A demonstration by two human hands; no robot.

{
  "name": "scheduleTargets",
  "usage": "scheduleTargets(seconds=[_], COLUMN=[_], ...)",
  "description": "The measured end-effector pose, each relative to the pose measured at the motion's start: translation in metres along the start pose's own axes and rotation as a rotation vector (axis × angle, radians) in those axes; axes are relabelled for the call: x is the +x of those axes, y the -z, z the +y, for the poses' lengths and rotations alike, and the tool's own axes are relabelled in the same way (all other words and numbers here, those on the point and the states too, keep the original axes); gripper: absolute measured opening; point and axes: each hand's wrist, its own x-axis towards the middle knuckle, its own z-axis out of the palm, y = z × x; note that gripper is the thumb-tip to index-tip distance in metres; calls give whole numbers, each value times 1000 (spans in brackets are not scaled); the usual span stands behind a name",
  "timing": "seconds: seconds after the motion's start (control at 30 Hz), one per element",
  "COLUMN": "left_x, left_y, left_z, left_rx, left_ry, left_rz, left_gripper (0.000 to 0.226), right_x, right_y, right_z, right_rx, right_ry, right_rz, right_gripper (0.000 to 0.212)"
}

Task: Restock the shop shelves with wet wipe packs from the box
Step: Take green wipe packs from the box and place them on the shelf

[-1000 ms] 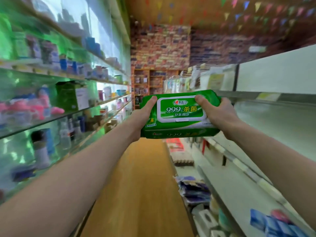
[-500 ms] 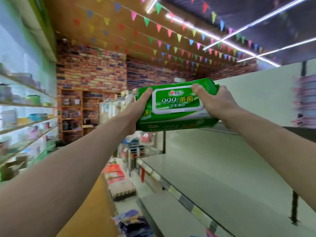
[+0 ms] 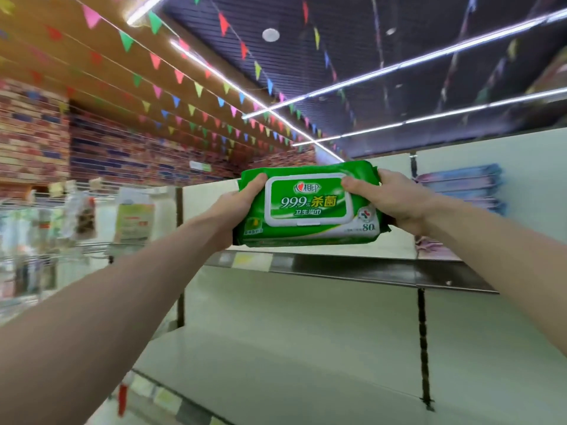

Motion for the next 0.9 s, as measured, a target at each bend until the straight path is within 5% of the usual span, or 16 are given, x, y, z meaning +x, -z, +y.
scheduleTargets(seconds=[0.3, 0.47, 0.73, 0.9], left_x=[70, 101, 153, 186], left_y=[-64, -78, -99, -108], left_z=[-16, -21, -30, -37], left_rx=[-36, 98, 280, 362], left_ry=[-101, -181, -198, -195], left_rz=[-229, -350, -486, -551], left_gripper=[22, 19, 37, 28], right_x=[32, 47, 73, 102], right_y=[63, 84, 97, 92], right_z=[22, 33, 51, 57], right_rx=[-220, -337, -673, -890], right_ry=[-126, -149, -234, -254], right_rz=[118, 89, 5, -12], right_gripper=[42, 80, 50, 63])
